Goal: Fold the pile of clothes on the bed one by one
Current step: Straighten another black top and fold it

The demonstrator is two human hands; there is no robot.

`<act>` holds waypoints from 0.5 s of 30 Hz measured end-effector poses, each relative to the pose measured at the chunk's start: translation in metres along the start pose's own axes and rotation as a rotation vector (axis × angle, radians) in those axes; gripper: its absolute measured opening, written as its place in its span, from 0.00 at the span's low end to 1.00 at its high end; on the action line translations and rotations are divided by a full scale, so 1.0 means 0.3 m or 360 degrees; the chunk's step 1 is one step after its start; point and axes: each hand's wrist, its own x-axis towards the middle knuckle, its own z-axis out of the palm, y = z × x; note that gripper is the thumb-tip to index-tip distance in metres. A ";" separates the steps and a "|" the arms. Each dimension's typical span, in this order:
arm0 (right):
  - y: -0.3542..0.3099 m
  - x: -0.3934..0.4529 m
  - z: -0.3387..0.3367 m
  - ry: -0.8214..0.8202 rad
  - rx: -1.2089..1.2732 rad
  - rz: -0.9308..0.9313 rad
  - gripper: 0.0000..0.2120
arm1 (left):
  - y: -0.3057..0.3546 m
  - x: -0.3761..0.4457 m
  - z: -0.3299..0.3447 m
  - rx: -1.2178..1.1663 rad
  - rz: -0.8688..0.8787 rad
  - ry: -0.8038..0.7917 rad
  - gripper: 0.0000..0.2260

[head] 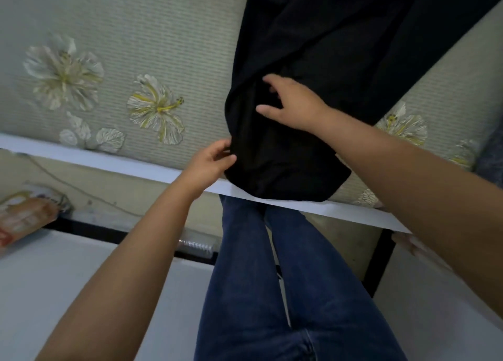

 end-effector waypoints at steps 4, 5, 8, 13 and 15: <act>-0.078 -0.020 0.113 -0.0027 -0.0483 0.0100 0.34 | -0.060 0.012 -0.073 0.0567 -0.0079 0.0501 0.14; -0.103 -0.037 0.153 0.0055 -0.0515 0.0090 0.34 | -0.071 0.012 -0.093 0.0567 -0.0111 0.0594 0.14; -0.188 -0.068 0.263 0.0122 -0.0450 -0.0035 0.31 | -0.096 0.006 -0.147 0.0719 -0.0179 0.0521 0.13; -0.203 -0.060 0.298 -0.0016 -0.0400 0.0234 0.14 | -0.054 0.012 -0.258 0.0957 -0.0219 0.0486 0.13; -0.170 -0.078 0.233 0.0047 0.0234 0.0417 0.08 | -0.001 0.038 -0.268 0.1053 -0.0097 0.0457 0.14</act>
